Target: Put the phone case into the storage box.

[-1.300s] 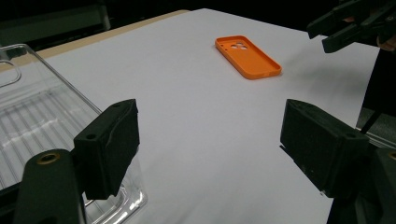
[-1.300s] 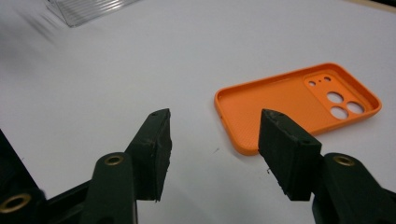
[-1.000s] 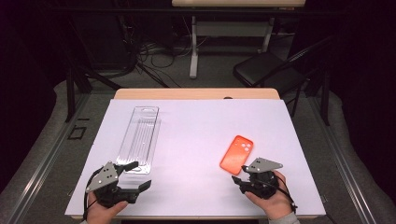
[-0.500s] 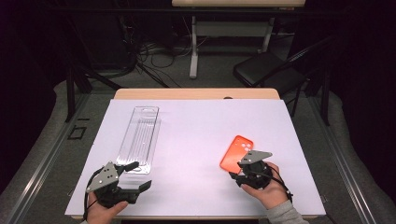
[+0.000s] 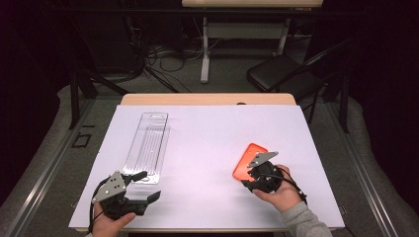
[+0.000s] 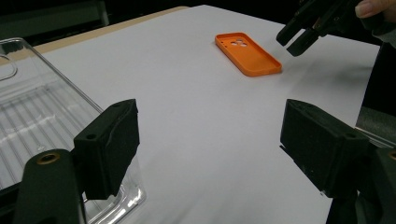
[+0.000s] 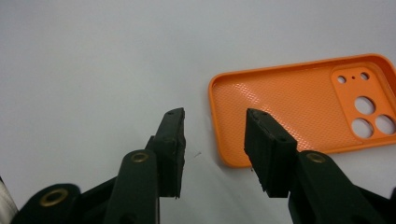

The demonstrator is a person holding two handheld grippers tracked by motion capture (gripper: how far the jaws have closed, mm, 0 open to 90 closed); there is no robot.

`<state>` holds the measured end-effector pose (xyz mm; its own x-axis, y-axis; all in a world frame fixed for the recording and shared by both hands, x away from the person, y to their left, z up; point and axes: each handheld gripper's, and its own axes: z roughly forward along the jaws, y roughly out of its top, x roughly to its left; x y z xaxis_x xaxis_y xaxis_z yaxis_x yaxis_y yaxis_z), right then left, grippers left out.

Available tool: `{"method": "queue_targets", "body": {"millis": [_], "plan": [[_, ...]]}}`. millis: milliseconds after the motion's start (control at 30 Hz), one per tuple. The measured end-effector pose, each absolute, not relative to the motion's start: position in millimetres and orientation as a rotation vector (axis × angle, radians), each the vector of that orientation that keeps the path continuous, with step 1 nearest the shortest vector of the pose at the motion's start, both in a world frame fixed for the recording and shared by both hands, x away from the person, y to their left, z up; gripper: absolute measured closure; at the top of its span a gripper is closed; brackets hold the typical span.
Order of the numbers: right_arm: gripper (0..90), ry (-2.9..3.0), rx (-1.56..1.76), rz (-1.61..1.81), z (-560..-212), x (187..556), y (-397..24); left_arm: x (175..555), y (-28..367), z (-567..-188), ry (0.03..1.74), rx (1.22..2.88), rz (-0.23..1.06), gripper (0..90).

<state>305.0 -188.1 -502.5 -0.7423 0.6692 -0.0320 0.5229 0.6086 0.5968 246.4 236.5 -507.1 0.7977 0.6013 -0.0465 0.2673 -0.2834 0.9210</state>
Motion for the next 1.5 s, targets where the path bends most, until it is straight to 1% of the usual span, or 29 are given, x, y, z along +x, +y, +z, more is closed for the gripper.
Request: {"method": "queue_targets", "body": {"millis": [367, 600, 767, 933, 1500], "plan": [[64.1, 2.684, 1.007, 0.687, -504, 321, -178, 246, 236, -508, 0.656, 1.882, 0.372, 19.7], [64.4, 2.716, 1.006, 0.627, -504, 326, -171, 246, 236, -508, 0.656, 1.883, 0.372, 19.7], [61.8, 2.732, 1.006, 0.603, -504, 329, -167, 246, 236, -508, 0.655, 1.884, 0.372, 19.7], [61.9, 2.752, 1.038, 0.568, -503, 332, -165, 246, 236, -508, 0.655, 1.884, 0.373, 19.7], [67.3, 2.804, 1.039, 0.482, -506, 336, -159, 247, 236, -508, 0.656, 1.886, 0.371, 19.7]]}}
